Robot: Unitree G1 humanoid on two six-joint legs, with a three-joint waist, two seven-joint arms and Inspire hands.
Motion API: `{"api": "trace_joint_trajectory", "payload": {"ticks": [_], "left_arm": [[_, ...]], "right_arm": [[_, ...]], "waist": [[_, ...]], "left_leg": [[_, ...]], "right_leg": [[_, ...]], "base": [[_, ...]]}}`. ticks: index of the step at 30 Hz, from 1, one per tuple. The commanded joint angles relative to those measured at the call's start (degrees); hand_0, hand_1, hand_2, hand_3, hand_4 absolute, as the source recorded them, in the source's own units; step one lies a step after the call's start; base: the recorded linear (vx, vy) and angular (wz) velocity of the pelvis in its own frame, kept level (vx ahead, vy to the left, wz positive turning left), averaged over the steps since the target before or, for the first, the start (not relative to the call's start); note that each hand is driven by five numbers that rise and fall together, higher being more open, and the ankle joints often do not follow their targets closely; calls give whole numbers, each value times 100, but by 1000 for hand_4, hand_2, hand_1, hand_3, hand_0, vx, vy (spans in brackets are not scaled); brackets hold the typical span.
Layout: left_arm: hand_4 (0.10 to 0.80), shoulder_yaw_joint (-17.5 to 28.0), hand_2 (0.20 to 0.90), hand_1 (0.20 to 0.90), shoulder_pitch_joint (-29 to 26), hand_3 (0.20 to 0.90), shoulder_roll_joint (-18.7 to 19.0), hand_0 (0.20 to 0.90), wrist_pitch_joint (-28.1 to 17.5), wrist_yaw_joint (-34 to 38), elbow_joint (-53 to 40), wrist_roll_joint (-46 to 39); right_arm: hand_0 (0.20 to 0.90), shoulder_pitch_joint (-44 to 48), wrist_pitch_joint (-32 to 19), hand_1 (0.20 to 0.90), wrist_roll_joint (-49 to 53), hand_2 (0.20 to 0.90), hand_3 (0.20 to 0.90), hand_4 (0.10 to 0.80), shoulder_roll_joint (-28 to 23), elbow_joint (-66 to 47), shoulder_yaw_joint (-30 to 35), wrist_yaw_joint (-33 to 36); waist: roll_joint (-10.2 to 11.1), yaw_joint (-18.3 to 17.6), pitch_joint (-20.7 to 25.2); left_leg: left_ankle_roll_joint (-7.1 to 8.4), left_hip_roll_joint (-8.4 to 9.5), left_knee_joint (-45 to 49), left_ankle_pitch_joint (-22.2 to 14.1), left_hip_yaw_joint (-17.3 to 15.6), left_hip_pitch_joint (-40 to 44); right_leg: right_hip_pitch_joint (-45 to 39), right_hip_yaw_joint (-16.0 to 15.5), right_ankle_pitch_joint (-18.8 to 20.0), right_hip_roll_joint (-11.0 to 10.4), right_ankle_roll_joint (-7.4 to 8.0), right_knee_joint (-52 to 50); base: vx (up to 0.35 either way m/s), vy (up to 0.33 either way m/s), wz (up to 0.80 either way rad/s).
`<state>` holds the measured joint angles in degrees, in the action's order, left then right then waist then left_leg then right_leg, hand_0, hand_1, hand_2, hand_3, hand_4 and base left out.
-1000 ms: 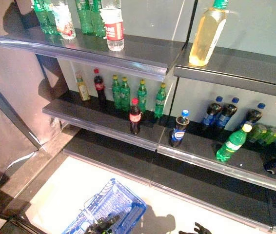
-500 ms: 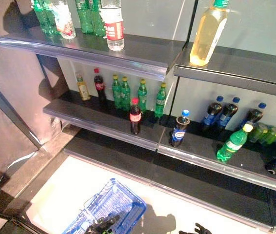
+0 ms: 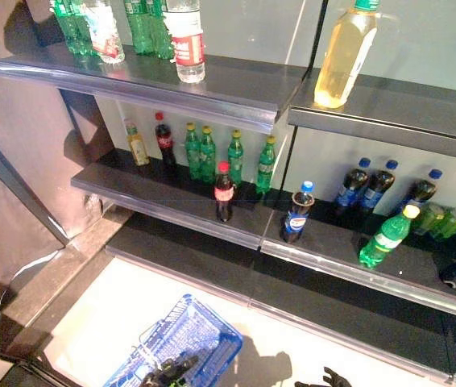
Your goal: Pick up the drink and place into the basket.
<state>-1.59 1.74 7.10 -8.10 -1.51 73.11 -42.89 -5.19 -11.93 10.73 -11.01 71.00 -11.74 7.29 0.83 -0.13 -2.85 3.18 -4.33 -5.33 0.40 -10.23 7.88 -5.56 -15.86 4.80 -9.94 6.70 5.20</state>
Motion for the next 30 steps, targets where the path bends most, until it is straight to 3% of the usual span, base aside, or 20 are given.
{"api": "trace_joint_trajectory", "payload": {"ticks": [1, 5, 9, 11, 16, 23, 24, 30], "left_arm": [[100, -100, 300, 300, -201, 200, 205, 300, -279, -35, -65, 290], [100, -124, 300, 300, -170, 200, 246, 300, -196, 2, -157, 352], [100, -173, 300, 300, -82, 200, 310, 300, -103, 60, -402, 422], [100, -187, 300, 300, 18, 200, 349, 300, -51, 117, -608, 482], [100, -198, 300, 300, 166, 200, 399, 300, -72, 103, -699, 445], [100, -70, 300, 300, 357, 200, 350, 300, -246, 3, -628, 519], [100, 29, 300, 300, 415, 200, 334, 300, -267, -34, -620, 602], [100, 166, 300, 300, 535, 200, 266, 300, -337, -100, -566, 697]], "right_arm": [[900, 406, -461, 900, -455, 900, 900, 800, -143, 142, -227, 379], [900, 476, -619, 900, -564, 900, 900, 800, -244, -417, -477, 523], [900, 453, -326, 900, -756, 900, 900, 800, -518, -1886, -804, 617], [900, 376, 17, 900, -779, 900, 900, 800, -808, -3234, -1001, 617], [900, 321, 165, 900, -839, 900, 900, 800, -1294, -4938, -1154, 648], [900, 443, 75, 900, -957, 900, 900, 800, -1826, -7063, -659, 767], [900, 529, 136, 900, -881, 900, 900, 800, -1945, -7675, -348, 843], [900, 843, 137, 900, -826, 900, 900, 800, -2207, -8471, 233, 1486]], "waist": [[44, 184, -289], [74, 207, -305], [138, 226, -326], [192, 225, -319], [231, 197, -295], [215, 130, -254], [194, 112, -238], [159, 131, -265]], "left_leg": [[149, -323, 348, -346, -2, 119], [151, -323, 370, -350, 12, 109], [145, -335, 400, -345, 47, 64], [137, -336, 408, -342, 77, 32], [132, -333, 396, -343, 80, 26], [125, -361, 382, -355, 13, 57], [127, -363, 393, -371, -1, 53], [86, -349, 669, -496, -54, 4]], "right_leg": [[-5, 137, 111, -358, 275, -20], [-12, 134, 122, -369, 284, -22], [0, 108, 140, -381, 302, -21], [12, 95, 154, -380, 315, -20], [32, 96, 166, -374, 331, -20], [64, 130, 131, -370, 340, -56], [88, 146, 108, -377, 342, -81], [169, 110, -63, -358, 264, -388]], "base": [[0, 0, 0], [-8, -14, 5], [-25, -37, 5], [-18, -45, 8], [0, -22, 15], [5, -2, 4], [0, 0, 0], [32, 22, 0]]}}
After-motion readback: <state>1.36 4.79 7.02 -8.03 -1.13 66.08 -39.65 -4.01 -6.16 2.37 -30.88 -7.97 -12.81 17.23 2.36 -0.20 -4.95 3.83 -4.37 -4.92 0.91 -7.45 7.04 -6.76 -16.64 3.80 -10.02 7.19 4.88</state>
